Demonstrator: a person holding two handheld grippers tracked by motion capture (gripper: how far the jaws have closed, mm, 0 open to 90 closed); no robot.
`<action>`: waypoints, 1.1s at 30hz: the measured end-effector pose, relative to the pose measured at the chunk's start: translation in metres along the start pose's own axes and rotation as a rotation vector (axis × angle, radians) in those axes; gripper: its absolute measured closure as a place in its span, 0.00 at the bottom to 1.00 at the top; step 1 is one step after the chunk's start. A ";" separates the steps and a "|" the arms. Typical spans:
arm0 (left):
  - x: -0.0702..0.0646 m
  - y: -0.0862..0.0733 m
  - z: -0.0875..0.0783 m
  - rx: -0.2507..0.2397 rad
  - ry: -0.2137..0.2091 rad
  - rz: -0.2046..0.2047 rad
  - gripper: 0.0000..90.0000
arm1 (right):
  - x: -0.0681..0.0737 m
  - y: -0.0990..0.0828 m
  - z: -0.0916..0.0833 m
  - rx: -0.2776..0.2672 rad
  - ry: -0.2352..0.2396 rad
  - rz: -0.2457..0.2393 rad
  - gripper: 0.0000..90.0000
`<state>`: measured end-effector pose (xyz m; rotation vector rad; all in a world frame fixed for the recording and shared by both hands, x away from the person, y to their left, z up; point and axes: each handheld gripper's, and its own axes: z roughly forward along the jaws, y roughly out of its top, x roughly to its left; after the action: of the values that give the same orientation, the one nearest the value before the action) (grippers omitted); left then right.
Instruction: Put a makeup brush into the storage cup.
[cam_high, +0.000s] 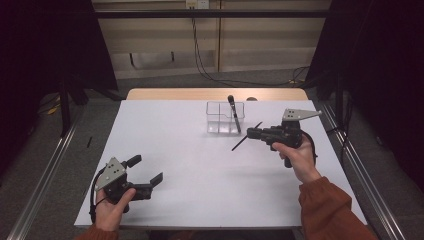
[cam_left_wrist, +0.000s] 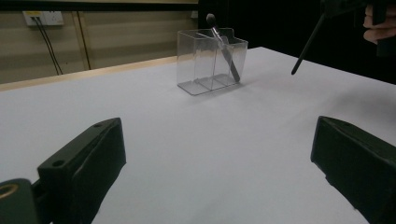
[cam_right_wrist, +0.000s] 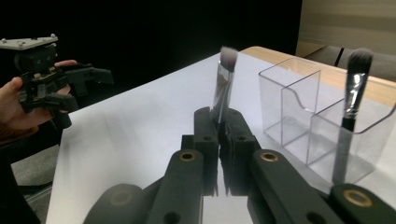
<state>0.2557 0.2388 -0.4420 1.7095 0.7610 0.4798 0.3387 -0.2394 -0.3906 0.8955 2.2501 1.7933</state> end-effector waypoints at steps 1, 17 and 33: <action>0.000 0.000 0.000 0.001 0.000 0.003 0.03 | -0.001 0.001 0.000 -0.005 -0.002 0.000 0.96; 0.001 -0.001 0.000 0.007 0.003 0.010 0.03 | -0.014 0.035 -0.003 0.024 -0.068 -0.038 0.96; 0.001 -0.001 0.000 0.009 -0.001 0.007 0.03 | -0.030 0.054 -0.002 0.053 -0.110 -0.024 0.96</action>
<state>0.2561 0.2393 -0.4429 1.7212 0.7575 0.4815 0.3822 -0.2504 -0.3483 0.9480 2.2399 1.6390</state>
